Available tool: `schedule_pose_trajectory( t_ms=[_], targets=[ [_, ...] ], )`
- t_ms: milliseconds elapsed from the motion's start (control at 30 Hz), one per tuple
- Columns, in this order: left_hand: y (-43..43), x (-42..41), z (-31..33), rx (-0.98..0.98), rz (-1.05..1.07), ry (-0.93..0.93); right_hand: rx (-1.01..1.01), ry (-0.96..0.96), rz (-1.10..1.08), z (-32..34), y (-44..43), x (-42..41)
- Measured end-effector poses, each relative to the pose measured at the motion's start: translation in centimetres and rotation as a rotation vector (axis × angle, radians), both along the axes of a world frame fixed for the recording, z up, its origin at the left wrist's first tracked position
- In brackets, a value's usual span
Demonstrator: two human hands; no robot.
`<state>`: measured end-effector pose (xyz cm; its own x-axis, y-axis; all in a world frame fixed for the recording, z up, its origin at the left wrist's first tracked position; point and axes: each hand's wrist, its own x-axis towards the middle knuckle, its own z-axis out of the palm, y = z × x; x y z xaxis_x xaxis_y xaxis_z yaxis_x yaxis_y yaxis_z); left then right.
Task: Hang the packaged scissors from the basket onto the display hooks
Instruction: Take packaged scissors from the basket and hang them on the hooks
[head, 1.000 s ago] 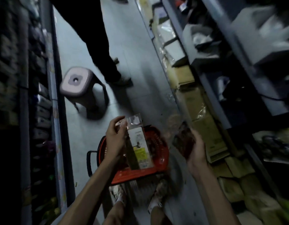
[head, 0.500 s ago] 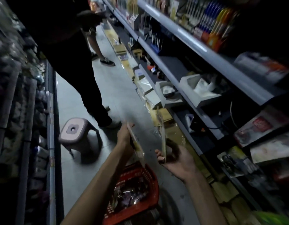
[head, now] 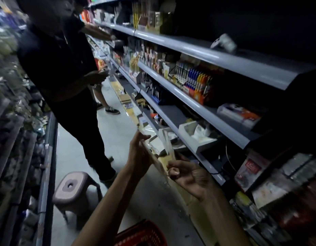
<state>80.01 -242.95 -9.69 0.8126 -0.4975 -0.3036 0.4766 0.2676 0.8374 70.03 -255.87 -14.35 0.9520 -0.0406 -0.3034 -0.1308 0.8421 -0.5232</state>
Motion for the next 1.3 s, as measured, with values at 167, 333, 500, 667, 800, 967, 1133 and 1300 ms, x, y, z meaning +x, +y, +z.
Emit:
schedule_pose_trajectory(
  t_ms=[167, 333, 500, 667, 800, 967, 1133, 1300],
  targets=[
    [-1.7, 1.4, 1.6, -0.06, 0.066, 0.121, -0.146, 0.055, -0.151, 4.4, -0.9, -0.9],
    [-3.0, 2.5, 3.3, -0.275, -0.102, 0.217, -0.395, 0.129, -0.305, 6.8, -1.5, -2.0],
    [-3.6, 2.9, 4.1, -0.295, -0.308, 0.128, -0.537, 0.188, -0.372, 8.4, -1.8, -3.7],
    [-4.1, 2.0, 5.8, -0.201, -0.47, 0.022, -0.595, 0.209, -0.515, 9.4, -1.6, -7.0],
    [-5.7, 0.2, 6.9, -0.177, -0.586, -0.11, -0.727, 0.313, -0.851, 9.2, -1.6, -10.2],
    [-8.5, -3.4, 7.5, -0.245, -0.646, -0.136, -0.796, 0.291, -1.093, 10.7, -1.1, -15.9],
    [-11.0, -9.5, 10.7, -0.31, -0.738, -0.278, -0.715, 0.26, -1.183, 13.9, -0.7, -22.5],
    [-13.7, -15.7, 14.0, -0.359, -0.817, -0.382, -0.56, 0.104, -1.262, 17.2, -1.7, -27.9]
  ],
)
